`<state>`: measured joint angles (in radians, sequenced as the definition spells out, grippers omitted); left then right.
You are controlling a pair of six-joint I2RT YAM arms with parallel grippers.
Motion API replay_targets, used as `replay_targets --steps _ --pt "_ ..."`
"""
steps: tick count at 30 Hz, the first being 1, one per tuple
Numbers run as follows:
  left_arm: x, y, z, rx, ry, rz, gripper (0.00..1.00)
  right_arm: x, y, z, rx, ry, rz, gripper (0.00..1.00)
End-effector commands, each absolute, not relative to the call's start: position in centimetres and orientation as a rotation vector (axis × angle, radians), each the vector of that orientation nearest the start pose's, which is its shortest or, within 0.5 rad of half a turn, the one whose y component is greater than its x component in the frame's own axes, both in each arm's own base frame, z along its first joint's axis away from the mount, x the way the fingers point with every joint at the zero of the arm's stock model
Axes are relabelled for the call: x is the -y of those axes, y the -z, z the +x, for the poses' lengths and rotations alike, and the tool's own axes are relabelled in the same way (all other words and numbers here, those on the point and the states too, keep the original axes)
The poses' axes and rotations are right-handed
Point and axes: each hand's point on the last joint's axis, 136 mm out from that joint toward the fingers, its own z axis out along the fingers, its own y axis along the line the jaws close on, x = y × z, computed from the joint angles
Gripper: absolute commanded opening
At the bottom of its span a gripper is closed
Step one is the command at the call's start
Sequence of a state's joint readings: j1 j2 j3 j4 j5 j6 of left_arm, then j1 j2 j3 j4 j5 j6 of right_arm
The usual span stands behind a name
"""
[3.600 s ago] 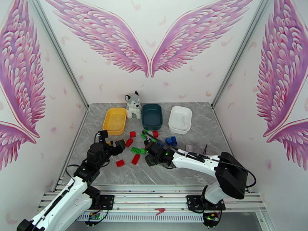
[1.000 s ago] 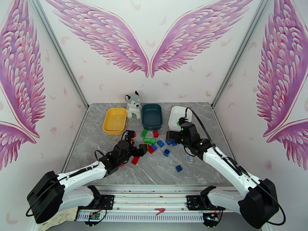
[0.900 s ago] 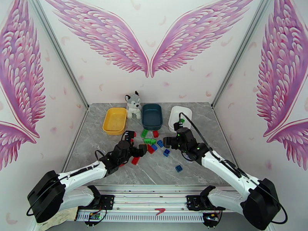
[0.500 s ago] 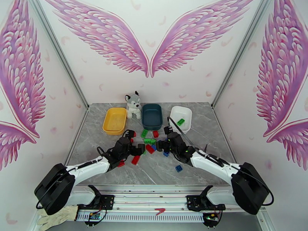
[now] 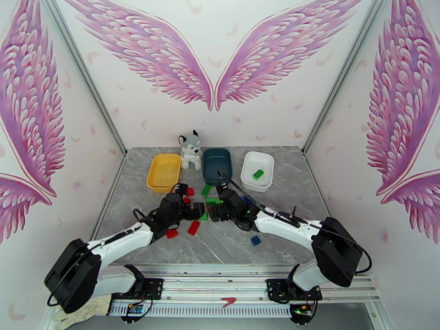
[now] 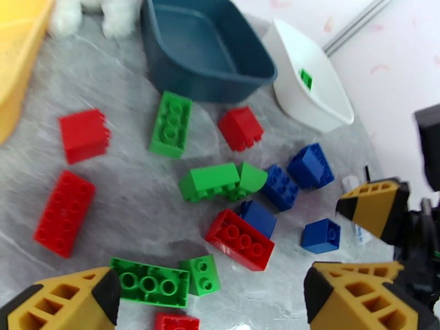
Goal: Sort the legos into containers by color
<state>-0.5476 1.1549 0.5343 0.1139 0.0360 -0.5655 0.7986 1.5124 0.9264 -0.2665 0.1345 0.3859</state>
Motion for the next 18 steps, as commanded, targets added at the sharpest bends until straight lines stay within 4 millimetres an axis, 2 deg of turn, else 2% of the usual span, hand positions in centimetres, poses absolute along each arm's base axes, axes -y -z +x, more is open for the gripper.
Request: replay_targets --steps 1,5,9,11,13,18 --pt "15.8 -14.7 30.7 -2.121 0.641 -0.095 0.96 -28.4 -12.3 29.2 -2.406 -0.466 -0.449 0.81" --pt "15.4 -14.1 31.0 -2.136 0.618 -0.103 0.96 -28.8 -11.8 30.3 -2.399 -0.426 -0.442 0.83" --pt "17.0 -11.8 31.6 -2.23 0.682 -0.09 0.93 -30.1 -10.2 31.8 -2.445 -0.36 -0.474 0.83" --pt "17.5 -10.5 31.7 -2.267 0.713 -0.107 0.92 -30.5 -9.1 32.4 -2.464 -0.324 -0.487 0.79" --pt "17.7 -9.8 31.9 -2.284 0.737 -0.13 0.91 -31.5 -8.7 32.2 -2.471 -0.359 -0.525 0.74" --pt "17.5 -9.4 31.7 -2.289 0.776 -0.171 0.91 -33.7 -9.3 30.8 -2.431 -0.396 -0.62 0.75"
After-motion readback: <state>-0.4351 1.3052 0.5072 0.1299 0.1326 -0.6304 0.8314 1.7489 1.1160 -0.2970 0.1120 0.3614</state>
